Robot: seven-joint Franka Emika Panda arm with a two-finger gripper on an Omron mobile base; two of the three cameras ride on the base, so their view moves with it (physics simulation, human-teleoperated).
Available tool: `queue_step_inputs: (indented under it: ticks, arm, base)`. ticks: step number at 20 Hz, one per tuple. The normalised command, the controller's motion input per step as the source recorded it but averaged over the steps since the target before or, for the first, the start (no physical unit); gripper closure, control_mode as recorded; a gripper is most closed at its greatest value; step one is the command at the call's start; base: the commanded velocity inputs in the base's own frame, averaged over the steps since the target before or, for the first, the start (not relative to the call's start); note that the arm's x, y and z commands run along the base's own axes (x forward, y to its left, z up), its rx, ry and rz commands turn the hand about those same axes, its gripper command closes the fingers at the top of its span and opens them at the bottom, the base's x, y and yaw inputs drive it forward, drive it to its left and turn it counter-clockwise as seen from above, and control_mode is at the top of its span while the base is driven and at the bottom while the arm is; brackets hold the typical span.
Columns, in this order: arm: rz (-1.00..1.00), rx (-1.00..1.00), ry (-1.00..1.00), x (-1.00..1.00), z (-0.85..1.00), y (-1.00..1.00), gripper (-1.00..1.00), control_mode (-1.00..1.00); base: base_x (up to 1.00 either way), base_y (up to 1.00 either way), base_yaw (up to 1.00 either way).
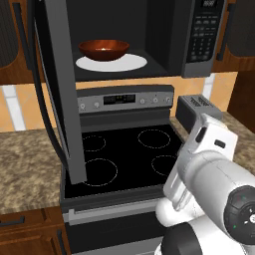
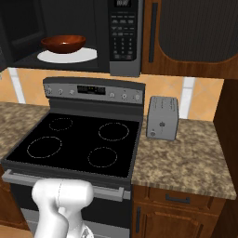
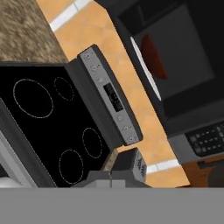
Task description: Open the microwave, place the bowl with waffle inside the microwave, then close the microwave door and turn it on.
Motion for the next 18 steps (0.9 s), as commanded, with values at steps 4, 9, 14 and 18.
queue_step_inputs:
  ticks: [4,9,14,18]
  arm:
    - [-0.05,-0.02,-0.04,-0.06,-0.67,0.22,1.0,-1.0]
    - [-0.05,-0.02,-0.16,-0.2,-0.45,0.25,1.0,-1.0]
    - [-0.09,-0.03,-0.33,-0.09,-0.03,0.29,1.0,-1.0]
    - [-0.13,-0.01,-0.27,-0.12,0.01,0.31,1.0,-1.0]
  base:
    - [0.0,0.0,0.0]
    - [0.0,0.0,0.0]
    - [0.0,0.0,0.0]
    - [0.0,0.0,0.0]
